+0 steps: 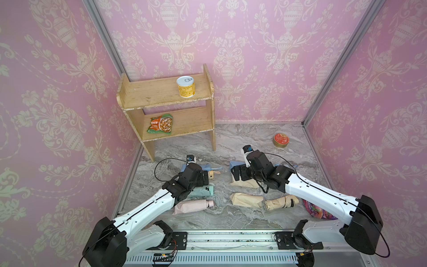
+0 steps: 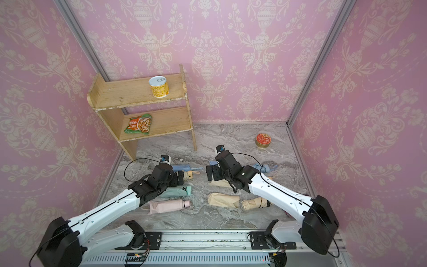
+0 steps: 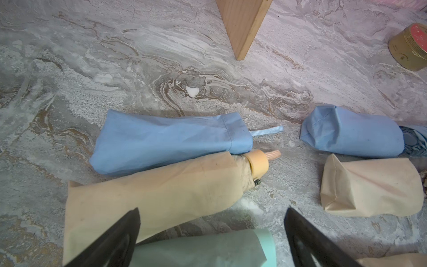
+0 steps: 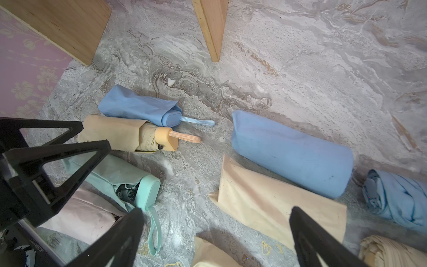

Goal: Take umbrellas out of sleeves
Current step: Take out the umbrella from the umbrella sleeve.

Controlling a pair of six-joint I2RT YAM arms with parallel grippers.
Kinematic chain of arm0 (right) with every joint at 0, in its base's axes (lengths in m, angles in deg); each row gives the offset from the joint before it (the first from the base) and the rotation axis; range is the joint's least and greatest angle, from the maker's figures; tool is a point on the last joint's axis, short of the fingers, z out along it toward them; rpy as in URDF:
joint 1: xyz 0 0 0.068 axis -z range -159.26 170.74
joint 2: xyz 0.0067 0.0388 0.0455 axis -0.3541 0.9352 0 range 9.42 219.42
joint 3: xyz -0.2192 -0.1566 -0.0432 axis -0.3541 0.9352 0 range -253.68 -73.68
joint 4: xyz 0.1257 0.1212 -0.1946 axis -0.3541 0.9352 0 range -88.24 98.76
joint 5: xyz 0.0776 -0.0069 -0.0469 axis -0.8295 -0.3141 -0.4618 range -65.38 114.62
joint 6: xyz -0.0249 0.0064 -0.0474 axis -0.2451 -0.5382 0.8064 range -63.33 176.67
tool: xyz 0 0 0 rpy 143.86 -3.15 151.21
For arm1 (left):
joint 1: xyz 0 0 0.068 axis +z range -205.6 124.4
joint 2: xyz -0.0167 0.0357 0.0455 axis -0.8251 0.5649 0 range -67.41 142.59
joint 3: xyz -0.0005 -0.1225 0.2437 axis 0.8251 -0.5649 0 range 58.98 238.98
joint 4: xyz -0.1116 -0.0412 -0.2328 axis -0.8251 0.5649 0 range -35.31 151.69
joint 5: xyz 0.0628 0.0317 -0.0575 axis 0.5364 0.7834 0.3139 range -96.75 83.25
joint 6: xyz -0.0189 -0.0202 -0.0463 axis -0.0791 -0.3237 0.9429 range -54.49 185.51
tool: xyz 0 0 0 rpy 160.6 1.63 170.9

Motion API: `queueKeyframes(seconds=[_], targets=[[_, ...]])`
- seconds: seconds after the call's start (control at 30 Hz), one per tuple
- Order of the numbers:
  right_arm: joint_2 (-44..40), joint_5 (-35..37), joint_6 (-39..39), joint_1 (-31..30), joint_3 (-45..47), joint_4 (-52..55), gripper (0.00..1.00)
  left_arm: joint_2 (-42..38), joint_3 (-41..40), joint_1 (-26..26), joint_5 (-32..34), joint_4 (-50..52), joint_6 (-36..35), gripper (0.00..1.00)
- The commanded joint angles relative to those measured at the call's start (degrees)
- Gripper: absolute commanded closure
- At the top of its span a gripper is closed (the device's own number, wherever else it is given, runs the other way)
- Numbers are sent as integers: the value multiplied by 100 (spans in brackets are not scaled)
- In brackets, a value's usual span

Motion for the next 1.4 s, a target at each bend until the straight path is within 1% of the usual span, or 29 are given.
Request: queueKeyframes(seconds=[0.0, 0.13, 0.3, 0.47, 0.6, 0.73, 0.87, 1.03, 1.07, 1.37], targets=[[121, 13, 50, -48, -74, -174, 0, 35, 165, 146, -125, 31, -116, 1], [228, -83, -30, -83, -144, -299, 0, 130, 310, 335, -216, 171, -166, 1], [497, -178, -72, -134, -360, -417, 0, 107, 411, 486, -129, 280, -213, 1], [717, -61, 88, -355, -618, -258, 0, 265, 452, 712, -299, 205, -121, 1], [824, -78, 29, -402, -624, -409, 0, 472, 576, 880, -499, 290, -134, 1], [995, -96, 18, -442, -665, -593, 0, 512, 571, 1082, -680, 352, -142, 1], [1306, -168, -39, -451, -822, -744, 0, 391, 577, 1395, -882, 465, -103, 1], [1753, -469, -121, -475, -1018, -977, 1, 196, 553, 1721, -991, 481, -42, 1], [1856, -523, -131, -499, -1179, -975, 1, 194, 519, 1774, -1021, 448, -5, 1], [2752, -729, -341, -617, -1787, -901, 3, 596, 521, 2079, -1491, 225, 74, 3]])
